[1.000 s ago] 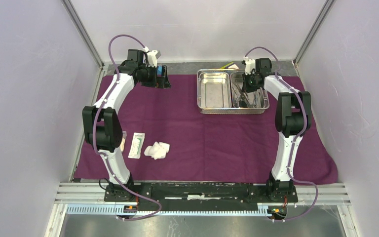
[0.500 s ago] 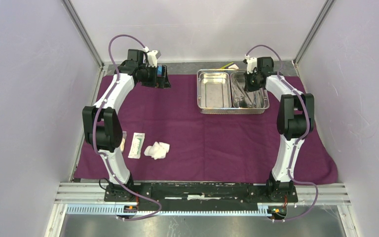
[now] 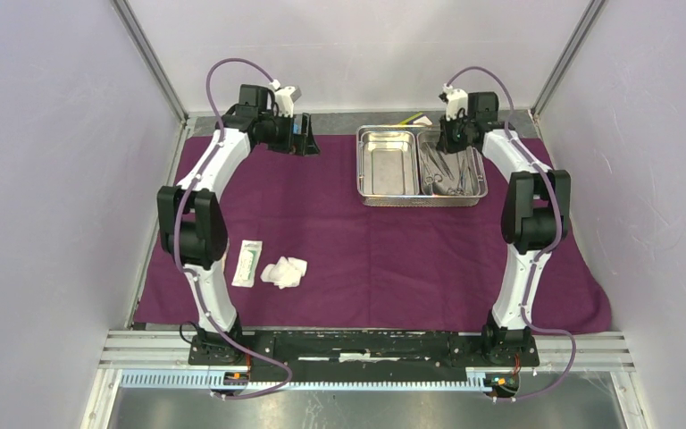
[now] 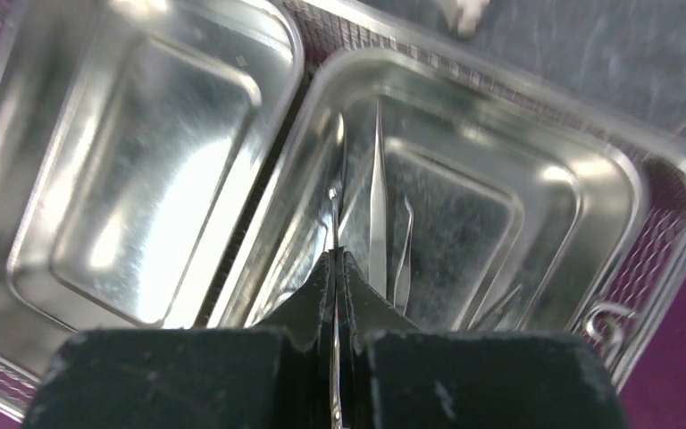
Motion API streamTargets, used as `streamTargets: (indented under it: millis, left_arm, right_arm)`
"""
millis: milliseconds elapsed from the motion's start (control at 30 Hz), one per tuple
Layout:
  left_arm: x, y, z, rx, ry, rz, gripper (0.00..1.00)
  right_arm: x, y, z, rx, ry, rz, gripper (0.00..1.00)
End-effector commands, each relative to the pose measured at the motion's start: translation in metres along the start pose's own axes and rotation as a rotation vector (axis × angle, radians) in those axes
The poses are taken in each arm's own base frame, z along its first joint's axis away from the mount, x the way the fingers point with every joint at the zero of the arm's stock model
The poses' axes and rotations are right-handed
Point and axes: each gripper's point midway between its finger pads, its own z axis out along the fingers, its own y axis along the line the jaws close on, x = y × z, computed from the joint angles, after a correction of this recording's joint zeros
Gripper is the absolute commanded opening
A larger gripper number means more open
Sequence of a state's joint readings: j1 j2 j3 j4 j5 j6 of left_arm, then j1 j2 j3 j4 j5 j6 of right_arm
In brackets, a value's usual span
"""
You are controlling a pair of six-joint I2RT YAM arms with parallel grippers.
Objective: Open and lay out the surgical kit
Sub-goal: Pick up the medical item from the container, then place the medical item in the surgical kit.
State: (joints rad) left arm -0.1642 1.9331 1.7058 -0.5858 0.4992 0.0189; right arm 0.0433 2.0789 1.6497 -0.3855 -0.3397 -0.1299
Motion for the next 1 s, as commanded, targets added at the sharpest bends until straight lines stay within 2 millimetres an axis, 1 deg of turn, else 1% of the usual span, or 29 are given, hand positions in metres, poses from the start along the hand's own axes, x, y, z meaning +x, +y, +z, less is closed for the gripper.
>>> streamTargets:
  millis: [0,67,167,267,367,400,433,567,767,833,967]
  left_arm:
    - [-0.045,-0.032,0.003,0.128,-0.103,0.018,1.00]
    - [-0.054,-0.045,0.005,0.167,-0.115,0.018,1.00]
    - [-0.067,-0.067,0.006,0.217,-0.134,0.034,1.00]
    - [-0.077,-0.091,0.003,0.276,-0.148,0.051,0.99]
    - [-0.078,-0.118,0.002,0.351,-0.138,0.053,0.97]
    - [-0.078,-0.127,0.002,0.376,-0.133,0.056,0.96]
    - [-0.075,-0.137,0.002,0.409,-0.123,0.057,0.96]
    - [-0.058,-0.172,0.004,0.518,-0.092,0.035,0.96]
    - [-0.035,-0.222,-0.003,0.605,-0.141,0.080,0.95]
    - [-0.030,-0.233,-0.004,0.619,-0.166,0.071,0.95]
    - [-0.023,-0.246,-0.003,0.649,-0.217,0.027,0.91]
  right_arm:
    - [-0.098,0.014,-0.048,-0.035,-0.265,-0.069,0.00]
    - [-0.116,0.020,-0.059,-0.056,-0.312,-0.072,0.00]
    - [-0.133,0.032,-0.073,-0.108,-0.364,-0.075,0.00]
    - [-0.140,0.054,-0.088,-0.201,-0.418,-0.058,0.00]
    - [-0.140,0.081,-0.100,-0.334,-0.467,-0.010,0.00]
    - [-0.142,0.090,-0.105,-0.370,-0.483,-0.011,0.00]
    - [-0.139,0.099,-0.107,-0.405,-0.483,0.000,0.00]
    - [-0.134,0.131,-0.125,-0.516,-0.535,0.041,0.00]
    - [-0.117,0.175,-0.142,-0.665,-0.547,0.141,0.00]
    - [-0.115,0.186,-0.152,-0.710,-0.565,0.174,0.00]
    - [-0.110,0.196,-0.166,-0.749,-0.592,0.219,0.00]
